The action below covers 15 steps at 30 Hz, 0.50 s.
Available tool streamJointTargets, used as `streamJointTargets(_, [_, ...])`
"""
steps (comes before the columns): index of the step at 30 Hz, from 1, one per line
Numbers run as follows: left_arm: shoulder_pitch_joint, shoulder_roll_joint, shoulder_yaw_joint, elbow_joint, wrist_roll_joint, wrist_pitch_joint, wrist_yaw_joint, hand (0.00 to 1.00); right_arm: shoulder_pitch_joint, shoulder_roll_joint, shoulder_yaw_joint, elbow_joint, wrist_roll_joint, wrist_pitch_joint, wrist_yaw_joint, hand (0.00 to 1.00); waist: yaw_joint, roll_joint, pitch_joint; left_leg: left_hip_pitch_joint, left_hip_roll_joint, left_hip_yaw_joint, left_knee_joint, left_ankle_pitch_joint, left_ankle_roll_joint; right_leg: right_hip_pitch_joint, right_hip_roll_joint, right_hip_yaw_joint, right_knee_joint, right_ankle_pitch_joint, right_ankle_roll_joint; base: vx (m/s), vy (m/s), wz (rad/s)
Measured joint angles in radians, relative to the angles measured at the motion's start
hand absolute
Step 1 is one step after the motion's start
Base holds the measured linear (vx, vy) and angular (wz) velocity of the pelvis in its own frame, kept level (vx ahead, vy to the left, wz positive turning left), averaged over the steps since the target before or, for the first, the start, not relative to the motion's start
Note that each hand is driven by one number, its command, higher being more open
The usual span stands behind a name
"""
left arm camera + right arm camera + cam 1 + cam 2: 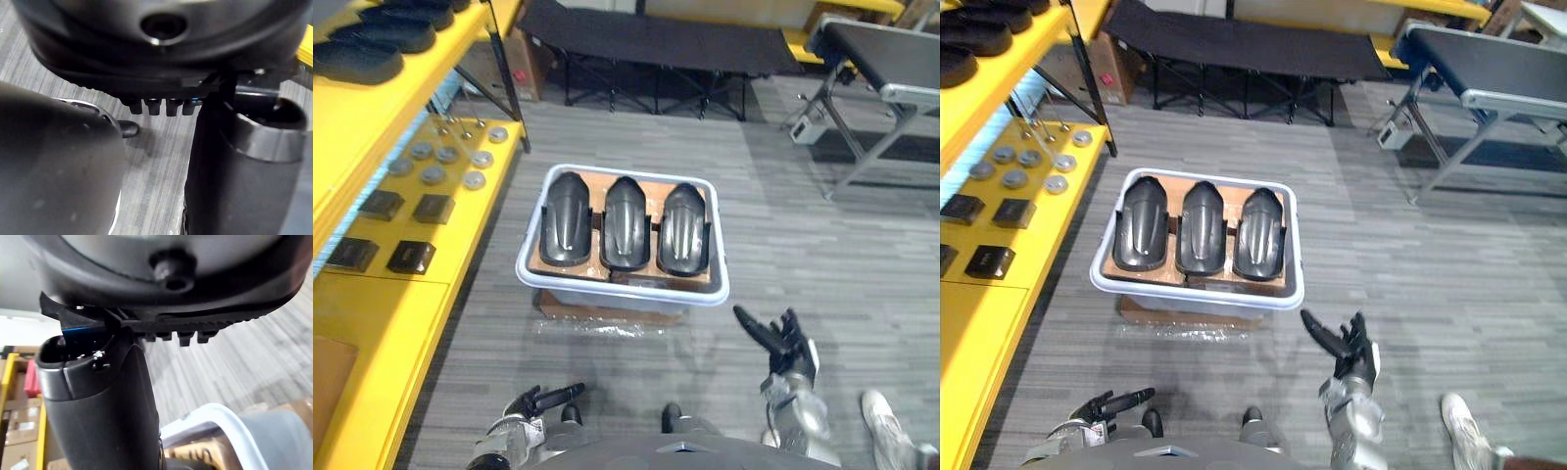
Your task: Walk over and take three plastic housings, then place them on the shelf
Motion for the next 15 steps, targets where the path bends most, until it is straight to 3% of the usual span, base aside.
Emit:
streamJointTargets(4, [-0.009,0.003,-0.007,-0.060,-0.005,-0.012,-0.023,1.00,-0.105,-0.101,-0.042,-0.044,0.009,0.040,-0.036,1.00,0.000,0.028,0.075,-0.111,0.042,-0.008,0.181,-0.084,0.012,-0.028,0.015,0.005,-0.001,0.021,0.009,-0.07,0.059,-0.06])
streamJointTargets(8, [-0.045,0.021,-0.037,-0.076,-0.003,-0.012,-0.023,1.00,-0.227,-0.183,-0.039,-0.023,0.057,0.094,-0.062,1.00,0.003,0.052,0.141,-0.186,0.047,-0.026,0.261,-0.112,0.029,-0.059,0.020,0.001,0.000,0.045,0.013,-0.07,0.093,0.07])
streamJointTargets(12, [-0.103,0.029,-0.046,-0.084,-0.009,-0.023,-0.021,1.00,-0.451,-0.326,-0.002,0.130,0.059,0.110,-0.076,1.00,0.026,0.097,0.242,-0.288,0.061,-0.051,0.368,-0.136,0.052,-0.119,0.028,-0.002,0.028,0.060,0.018,-0.12,0.082,0.06])
streamJointTargets(15, [-0.129,0.025,-0.068,-0.074,-0.046,-0.049,-0.022,1.00,-0.593,-0.411,0.040,0.277,0.082,0.110,-0.078,1.00,0.049,0.123,0.258,-0.357,0.061,-0.073,0.410,-0.138,0.060,-0.182,0.028,-0.014,0.074,0.060,0.018,-0.10,0.050,0.13])
